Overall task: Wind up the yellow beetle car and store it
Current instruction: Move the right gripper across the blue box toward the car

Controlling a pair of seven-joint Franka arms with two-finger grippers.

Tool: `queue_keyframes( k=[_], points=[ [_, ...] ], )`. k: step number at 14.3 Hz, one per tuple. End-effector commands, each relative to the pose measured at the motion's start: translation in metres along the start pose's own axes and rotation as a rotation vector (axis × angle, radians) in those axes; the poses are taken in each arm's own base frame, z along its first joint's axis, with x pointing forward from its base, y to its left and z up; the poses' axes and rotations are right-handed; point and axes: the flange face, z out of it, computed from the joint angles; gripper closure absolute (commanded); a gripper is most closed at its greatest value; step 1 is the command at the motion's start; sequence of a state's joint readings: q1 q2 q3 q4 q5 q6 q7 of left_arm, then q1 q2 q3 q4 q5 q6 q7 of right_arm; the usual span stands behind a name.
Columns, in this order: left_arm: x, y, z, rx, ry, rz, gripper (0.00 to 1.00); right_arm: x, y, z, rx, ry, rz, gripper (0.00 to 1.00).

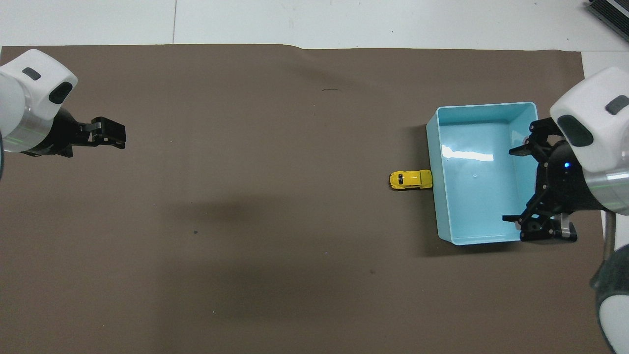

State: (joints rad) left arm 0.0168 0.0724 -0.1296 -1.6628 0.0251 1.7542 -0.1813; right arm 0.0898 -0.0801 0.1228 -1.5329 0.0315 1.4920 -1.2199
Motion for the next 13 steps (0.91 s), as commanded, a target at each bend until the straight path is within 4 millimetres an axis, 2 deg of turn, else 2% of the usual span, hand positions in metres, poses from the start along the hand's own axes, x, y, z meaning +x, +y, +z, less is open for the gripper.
queue_keyframes(
  k=[1, 5, 9, 13],
  points=[
    [-0.015, -0.018, -0.003, -0.006, -0.028, 0.09, 0.0, 0.007, -0.003, 0.003, -0.001, 0.013, -0.147, 0.0],
    [-0.023, -0.037, -0.012, -0.004, -0.044, 0.216, 0.0, 0.009, -0.004, 0.02, 0.032, 0.006, -0.214, 0.0],
    [-0.04, -0.046, -0.043, 0.002, -0.025, 0.297, 0.0, 0.009, 0.004, 0.046, 0.039, 0.006, -0.239, 0.0],
    [-0.051, -0.045, -0.075, 0.01, 0.012, 0.29, 0.0, 0.01, 0.009, 0.053, 0.041, 0.008, -0.238, 0.0]
  ],
)
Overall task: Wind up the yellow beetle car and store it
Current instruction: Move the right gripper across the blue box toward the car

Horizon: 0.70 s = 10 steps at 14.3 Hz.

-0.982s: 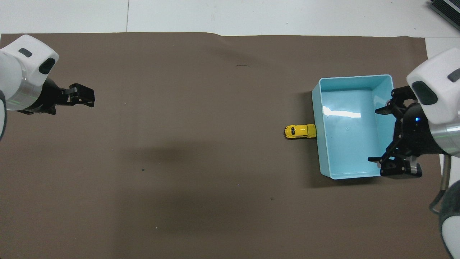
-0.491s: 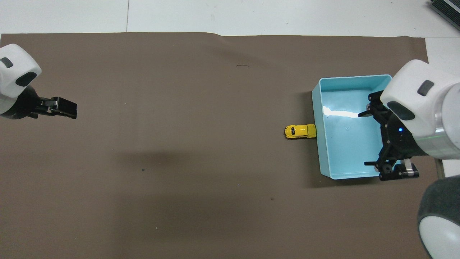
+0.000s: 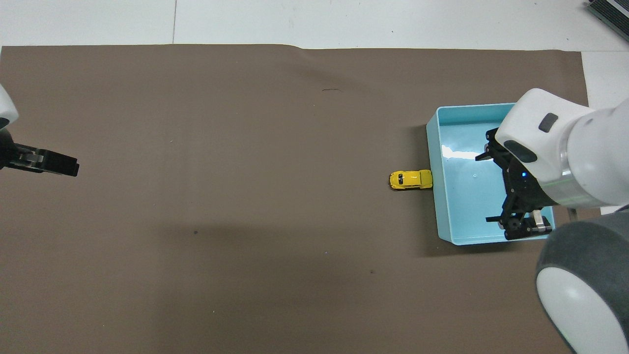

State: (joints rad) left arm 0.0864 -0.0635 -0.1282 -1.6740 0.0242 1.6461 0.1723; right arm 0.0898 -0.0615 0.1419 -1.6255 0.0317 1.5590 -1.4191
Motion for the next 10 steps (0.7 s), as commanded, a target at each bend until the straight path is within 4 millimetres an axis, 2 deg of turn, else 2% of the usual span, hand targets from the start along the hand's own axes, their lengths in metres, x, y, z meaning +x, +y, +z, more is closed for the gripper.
queue_keyframes(
  k=[1, 5, 10],
  points=[
    [-0.013, 0.002, -0.021, -0.009, -0.004, 0.011, 0.0, -0.001, 0.004, 0.009, 0.002, 0.018, -0.022, 0.0],
    [-0.02, 0.005, -0.051, -0.01, -0.013, 0.001, 0.0, -0.001, 0.015, 0.032, 0.0, 0.02, -0.019, 0.0],
    [-0.022, 0.008, -0.045, -0.011, -0.021, -0.026, 0.0, -0.004, 0.026, 0.067, 0.004, 0.012, -0.017, 0.0]
  ],
)
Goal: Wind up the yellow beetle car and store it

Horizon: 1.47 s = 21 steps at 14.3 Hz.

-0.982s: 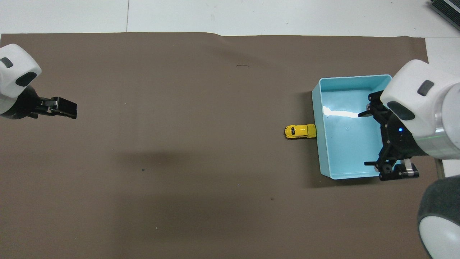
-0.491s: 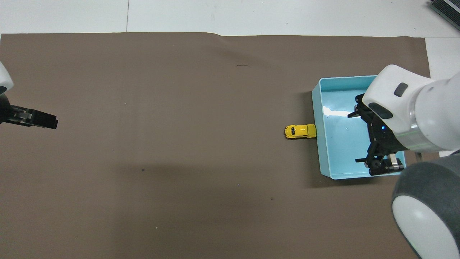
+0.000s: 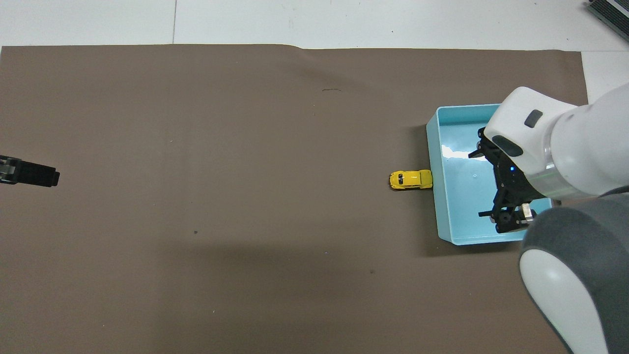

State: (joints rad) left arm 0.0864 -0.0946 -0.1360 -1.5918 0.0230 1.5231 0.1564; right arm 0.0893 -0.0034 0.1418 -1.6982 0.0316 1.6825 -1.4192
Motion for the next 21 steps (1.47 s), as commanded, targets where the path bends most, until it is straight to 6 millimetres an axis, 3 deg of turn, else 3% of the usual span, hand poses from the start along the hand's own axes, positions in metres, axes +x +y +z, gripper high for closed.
queue_keyframes(
  k=[1, 9, 21],
  points=[
    [-0.003, 0.001, -0.001, -0.012, -0.008, -0.014, 0.0, -0.004, 0.004, 0.019, -0.005, 0.003, -0.028, 0.0],
    [0.001, 0.008, -0.002, -0.047, 0.021, -0.066, 0.0, -0.007, 0.022, 0.084, 0.004, 0.007, -0.033, 0.0],
    [0.001, 0.008, 0.0, -0.063, 0.02, -0.065, 0.0, -0.009, 0.036, 0.156, -0.004, -0.003, -0.051, 0.0]
  ],
)
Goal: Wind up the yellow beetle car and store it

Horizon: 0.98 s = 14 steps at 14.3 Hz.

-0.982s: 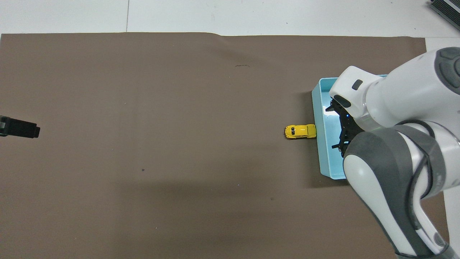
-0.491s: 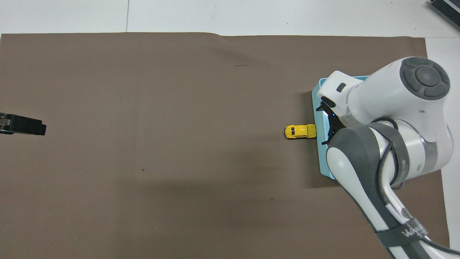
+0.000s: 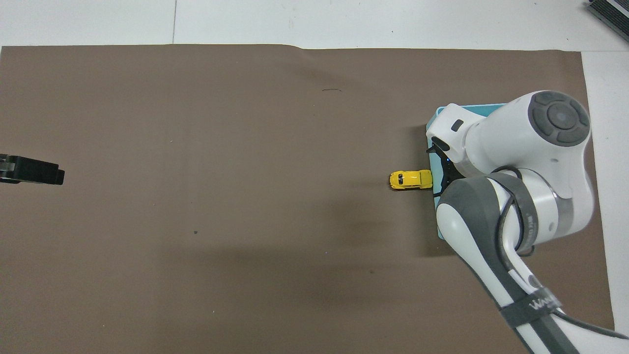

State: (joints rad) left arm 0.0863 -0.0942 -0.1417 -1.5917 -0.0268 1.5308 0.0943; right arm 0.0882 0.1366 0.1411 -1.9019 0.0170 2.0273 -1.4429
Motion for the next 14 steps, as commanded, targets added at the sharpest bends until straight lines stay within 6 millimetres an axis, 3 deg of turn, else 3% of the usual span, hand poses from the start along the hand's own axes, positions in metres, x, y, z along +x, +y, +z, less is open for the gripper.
queue_keyframes(
  k=[1, 6, 14],
  points=[
    [0.0, -0.003, -0.003, -0.013, 0.011, -0.014, 0.0, -0.004, 0.001, 0.013, -0.003, -0.006, -0.04, 0.0],
    [-0.002, -0.008, -0.002, -0.014, -0.001, -0.022, 0.0, -0.004, 0.002, 0.046, -0.029, 0.0, -0.041, 0.0],
    [-0.003, -0.007, -0.003, -0.014, 0.0, -0.02, 0.0, 0.003, 0.011, 0.08, -0.036, 0.011, -0.044, 0.0]
  ],
)
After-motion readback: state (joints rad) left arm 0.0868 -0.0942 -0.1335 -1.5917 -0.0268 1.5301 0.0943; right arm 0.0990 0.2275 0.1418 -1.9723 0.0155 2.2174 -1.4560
